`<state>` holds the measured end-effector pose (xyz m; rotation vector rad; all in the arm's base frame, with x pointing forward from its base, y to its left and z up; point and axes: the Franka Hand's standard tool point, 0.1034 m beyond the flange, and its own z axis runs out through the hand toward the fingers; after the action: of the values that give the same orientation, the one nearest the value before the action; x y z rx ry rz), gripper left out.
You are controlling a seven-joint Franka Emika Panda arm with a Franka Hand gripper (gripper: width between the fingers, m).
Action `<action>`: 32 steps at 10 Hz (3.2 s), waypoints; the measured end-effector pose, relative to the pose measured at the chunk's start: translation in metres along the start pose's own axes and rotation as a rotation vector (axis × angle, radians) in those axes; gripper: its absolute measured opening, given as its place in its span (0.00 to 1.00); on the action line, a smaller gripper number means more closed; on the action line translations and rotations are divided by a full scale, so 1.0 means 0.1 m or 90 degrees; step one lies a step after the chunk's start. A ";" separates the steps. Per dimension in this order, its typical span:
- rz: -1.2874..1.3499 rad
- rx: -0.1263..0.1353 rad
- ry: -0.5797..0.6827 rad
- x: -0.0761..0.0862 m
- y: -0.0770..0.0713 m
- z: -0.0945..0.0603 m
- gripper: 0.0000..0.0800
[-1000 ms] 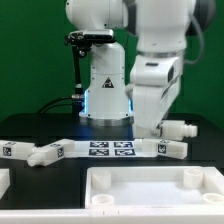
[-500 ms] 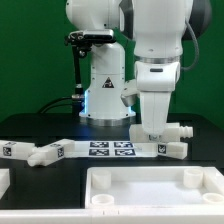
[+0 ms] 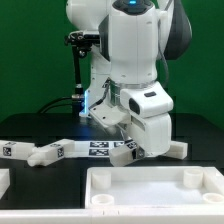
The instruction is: Assemble desk
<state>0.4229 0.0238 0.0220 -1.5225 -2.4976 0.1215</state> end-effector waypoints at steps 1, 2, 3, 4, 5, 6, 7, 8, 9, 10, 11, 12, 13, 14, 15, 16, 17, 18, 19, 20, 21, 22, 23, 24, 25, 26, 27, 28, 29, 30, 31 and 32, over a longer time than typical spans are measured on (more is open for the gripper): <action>-0.026 0.003 -0.004 -0.02 -0.01 0.01 0.35; -0.110 0.005 -0.006 -0.08 -0.05 0.02 0.35; -0.217 0.000 0.002 -0.26 -0.15 0.06 0.35; -0.276 -0.003 0.008 -0.41 -0.25 0.07 0.35; -0.335 0.000 0.016 -0.47 -0.36 0.12 0.35; -0.367 0.005 0.031 -0.49 -0.44 0.16 0.35; -0.372 0.014 0.034 -0.49 -0.45 0.17 0.35; -0.397 0.018 0.031 -0.51 -0.47 0.18 0.44; -0.381 0.019 0.031 -0.51 -0.48 0.18 0.44; -0.374 0.019 0.030 -0.52 -0.48 0.18 0.67; -0.314 0.021 0.020 -0.52 -0.46 0.13 0.67; -0.270 0.026 -0.004 -0.54 -0.42 0.01 0.78; -0.179 0.033 -0.025 -0.54 -0.37 -0.12 0.80; -0.078 0.027 -0.047 -0.52 -0.28 -0.23 0.80; -0.013 0.019 -0.064 -0.49 -0.19 -0.30 0.81; -0.020 0.012 -0.066 -0.49 -0.17 -0.33 0.81; 0.025 0.012 -0.065 -0.49 -0.18 -0.31 0.81; 0.073 0.011 -0.065 -0.49 -0.18 -0.30 0.81; 0.104 0.009 -0.065 -0.50 -0.18 -0.31 0.81; 0.211 0.007 -0.068 -0.55 -0.17 -0.36 0.81; 0.347 -0.012 -0.071 -0.58 -0.11 -0.40 0.81; 0.473 -0.019 -0.071 -0.57 -0.10 -0.40 0.81; 0.521 -0.005 -0.073 -0.56 -0.09 -0.42 0.81; 0.567 -0.015 -0.068 -0.59 -0.04 -0.47 0.81; 0.612 -0.013 -0.068 -0.56 -0.07 -0.44 0.81; 0.627 -0.013 -0.067 -0.56 -0.07 -0.43 0.81; 0.679 -0.016 -0.065 -0.55 -0.06 -0.43 0.81; 0.749 -0.014 -0.058 -0.55 -0.07 -0.43 0.81; 0.888 -0.004 -0.050 -0.67 -0.06 -0.44 0.81; 0.981 0.005 -0.032 -0.74 -0.05 -0.44 0.81; 1.025 0.014 -0.008 -0.76 -0.08 -0.43 0.81; 1.055 0.014 -0.007 -0.73 -0.06 -0.43 0.81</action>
Offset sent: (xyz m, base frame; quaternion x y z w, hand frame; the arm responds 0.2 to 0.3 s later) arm -0.0044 -0.0398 -0.0005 -0.0580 0.0788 -0.3024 0.9482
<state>0.4600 -0.0452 0.0547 -2.9780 -0.5877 0.3594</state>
